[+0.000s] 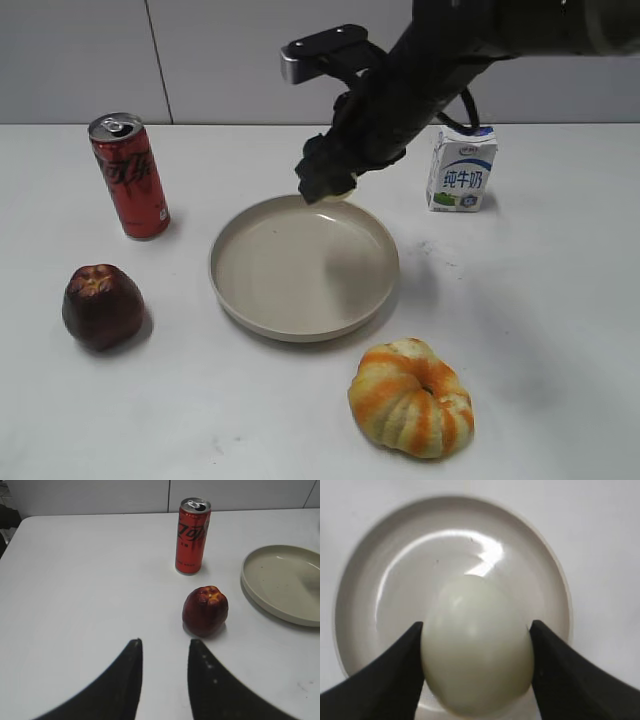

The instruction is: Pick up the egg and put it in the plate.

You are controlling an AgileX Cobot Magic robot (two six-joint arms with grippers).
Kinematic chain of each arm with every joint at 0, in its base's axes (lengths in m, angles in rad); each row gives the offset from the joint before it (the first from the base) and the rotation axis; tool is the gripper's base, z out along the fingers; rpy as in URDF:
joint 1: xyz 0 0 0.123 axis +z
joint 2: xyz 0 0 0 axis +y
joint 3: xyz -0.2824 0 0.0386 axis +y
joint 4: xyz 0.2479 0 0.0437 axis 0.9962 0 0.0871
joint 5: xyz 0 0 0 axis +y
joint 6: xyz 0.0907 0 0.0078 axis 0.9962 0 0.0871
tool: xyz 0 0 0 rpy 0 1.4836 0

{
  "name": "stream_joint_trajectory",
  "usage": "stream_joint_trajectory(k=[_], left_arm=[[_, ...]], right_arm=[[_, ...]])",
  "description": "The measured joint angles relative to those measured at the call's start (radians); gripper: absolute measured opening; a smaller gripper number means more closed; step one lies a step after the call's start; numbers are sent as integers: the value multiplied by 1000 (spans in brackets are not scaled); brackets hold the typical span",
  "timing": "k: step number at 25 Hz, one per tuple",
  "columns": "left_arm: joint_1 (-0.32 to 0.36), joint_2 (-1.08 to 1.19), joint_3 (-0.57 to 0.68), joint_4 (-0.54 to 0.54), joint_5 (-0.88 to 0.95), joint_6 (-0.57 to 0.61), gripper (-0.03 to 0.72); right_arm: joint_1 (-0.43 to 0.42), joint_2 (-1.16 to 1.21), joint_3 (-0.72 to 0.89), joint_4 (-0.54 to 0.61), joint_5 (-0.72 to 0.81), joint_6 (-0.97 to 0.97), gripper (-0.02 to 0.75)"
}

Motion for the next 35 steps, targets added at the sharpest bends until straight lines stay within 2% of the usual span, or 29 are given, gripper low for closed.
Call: stream_joint_trajectory(k=[4, 8, 9, 15, 20, 29, 35], left_arm=[[0, 0, 0, 0, 0, 0, 230], [0, 0, 0, 0, 0, 0, 230], [0, 0, 0, 0, 0, 0, 230], [0, 0, 0, 0, 0, 0, 230], [0, 0, 0, 0, 0, 0, 230], [0, 0, 0, 0, 0, 0, 230], [0, 0, 0, 0, 0, 0, 230]], right_arm=[[7, 37, 0, 11, -30, -1, 454], [7, 68, 0, 14, -27, -1, 622], [7, 71, 0, 15, -25, -1, 641], [7, 71, -8, 20, -6, -1, 656], [-24, 72, -100, -5, 147, 108, 656], [-269, 73, -323, -57, 542, 186, 617], [-422, 73, -355, -92, 595, 201, 594]])
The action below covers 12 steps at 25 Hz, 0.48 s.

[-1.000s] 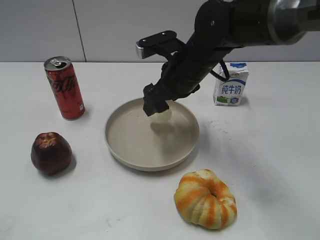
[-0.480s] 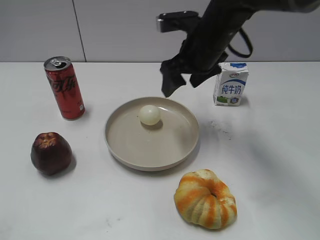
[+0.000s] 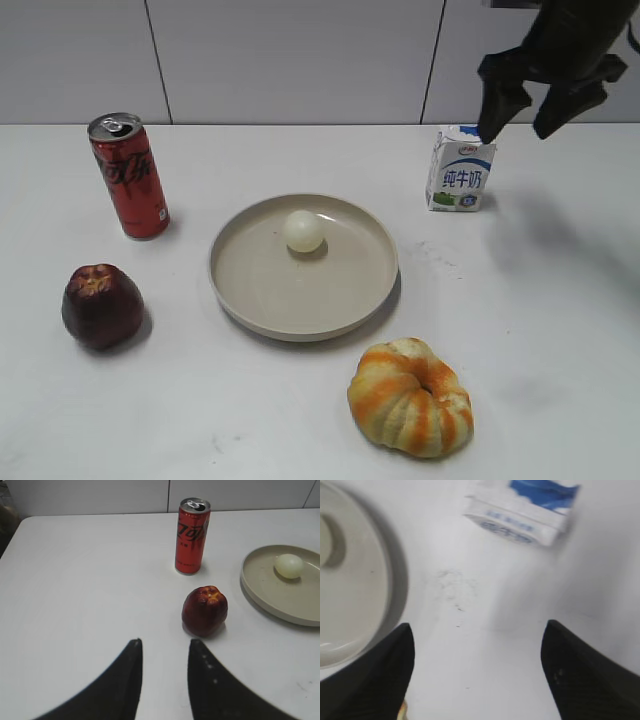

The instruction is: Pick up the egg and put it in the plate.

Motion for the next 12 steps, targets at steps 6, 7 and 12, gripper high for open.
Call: stream_joint_trajectory(k=[6, 7, 12], left_arm=[[0, 0, 0, 0, 0, 0, 230], [0, 0, 0, 0, 0, 0, 230], [0, 0, 0, 0, 0, 0, 230]], right_arm=[[-126, -49, 23, -71, 2, 42, 593], [-144, -73, 42, -77, 2, 45, 593], [-164, -244, 208, -121, 2, 48, 592]])
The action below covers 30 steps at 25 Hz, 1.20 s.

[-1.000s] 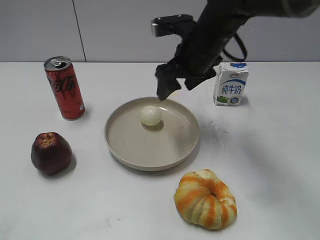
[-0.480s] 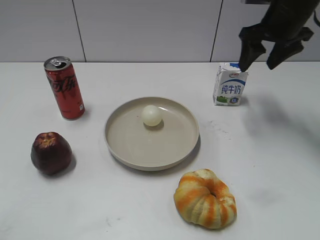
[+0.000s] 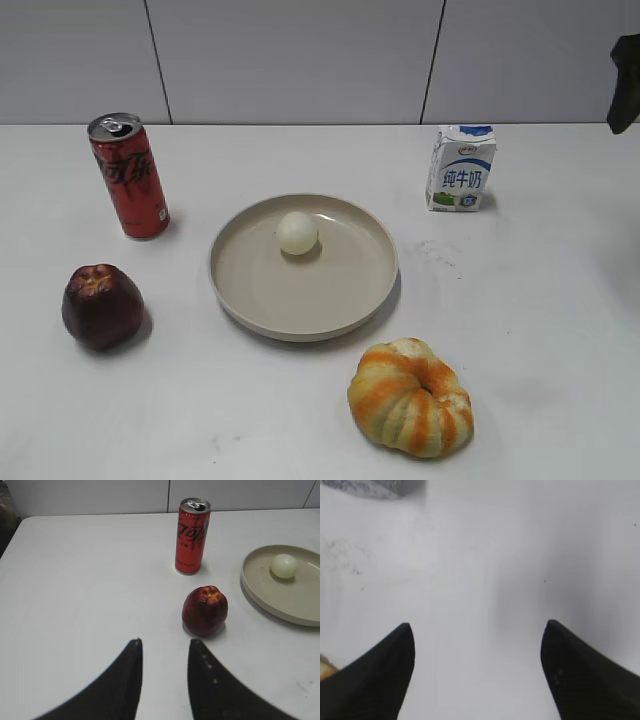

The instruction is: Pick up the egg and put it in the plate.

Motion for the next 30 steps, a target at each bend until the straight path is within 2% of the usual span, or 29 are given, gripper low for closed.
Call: stream_joint_trajectory(k=[12, 20, 27, 30], left_arm=[[0, 0, 0, 0, 0, 0, 230], [0, 0, 0, 0, 0, 0, 230], [0, 0, 0, 0, 0, 0, 230], [0, 0, 0, 0, 0, 0, 230]], right_arm=[[0, -456, 534, -4, -3, 1, 591], [0, -729, 851, -4, -82, 1, 591], [0, -983, 1087, -4, -143, 1, 590], [0, -1108, 1108, -4, -153, 3, 590]])
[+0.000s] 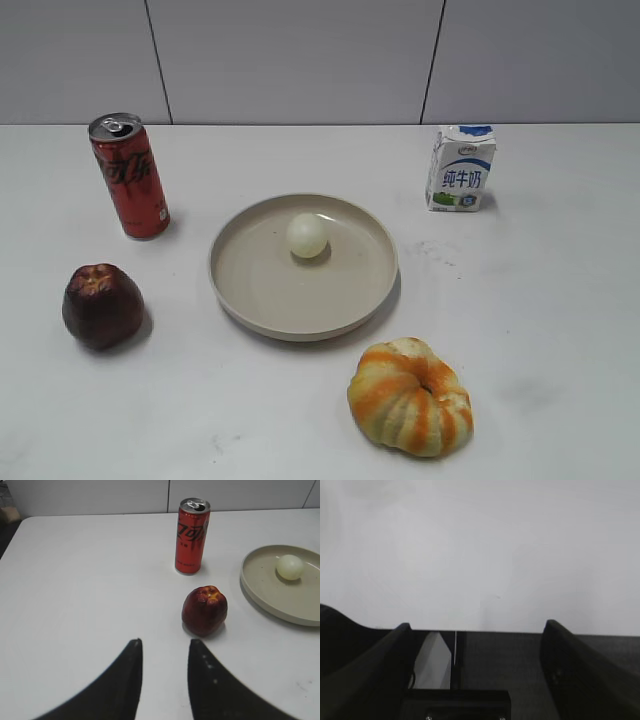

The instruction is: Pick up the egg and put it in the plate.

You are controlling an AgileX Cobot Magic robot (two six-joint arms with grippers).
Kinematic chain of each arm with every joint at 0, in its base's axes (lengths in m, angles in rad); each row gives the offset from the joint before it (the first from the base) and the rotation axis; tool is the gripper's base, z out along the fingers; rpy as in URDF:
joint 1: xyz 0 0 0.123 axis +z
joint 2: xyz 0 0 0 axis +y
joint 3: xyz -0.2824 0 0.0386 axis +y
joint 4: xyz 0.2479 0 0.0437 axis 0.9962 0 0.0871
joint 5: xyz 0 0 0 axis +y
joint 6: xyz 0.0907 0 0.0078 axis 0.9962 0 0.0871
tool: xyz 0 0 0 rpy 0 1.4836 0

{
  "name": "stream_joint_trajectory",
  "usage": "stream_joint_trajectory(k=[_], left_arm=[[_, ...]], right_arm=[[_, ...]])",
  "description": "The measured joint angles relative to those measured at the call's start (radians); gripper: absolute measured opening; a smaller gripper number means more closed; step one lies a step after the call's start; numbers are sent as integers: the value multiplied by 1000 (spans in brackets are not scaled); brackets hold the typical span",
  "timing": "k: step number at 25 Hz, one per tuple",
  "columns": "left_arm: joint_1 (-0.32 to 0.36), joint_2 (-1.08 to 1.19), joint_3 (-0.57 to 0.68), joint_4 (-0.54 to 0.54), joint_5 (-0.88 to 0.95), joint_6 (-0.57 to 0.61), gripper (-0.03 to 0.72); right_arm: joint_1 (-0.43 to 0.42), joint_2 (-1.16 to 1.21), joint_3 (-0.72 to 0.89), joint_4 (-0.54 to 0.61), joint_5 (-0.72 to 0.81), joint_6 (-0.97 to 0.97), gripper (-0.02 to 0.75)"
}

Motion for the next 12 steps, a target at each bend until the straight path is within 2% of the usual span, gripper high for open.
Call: stream_joint_trajectory(k=[12], left_arm=[[0, 0, 0, 0, 0, 0, 230]], right_arm=[[0, -528, 0, 0, -8, 2, 586]])
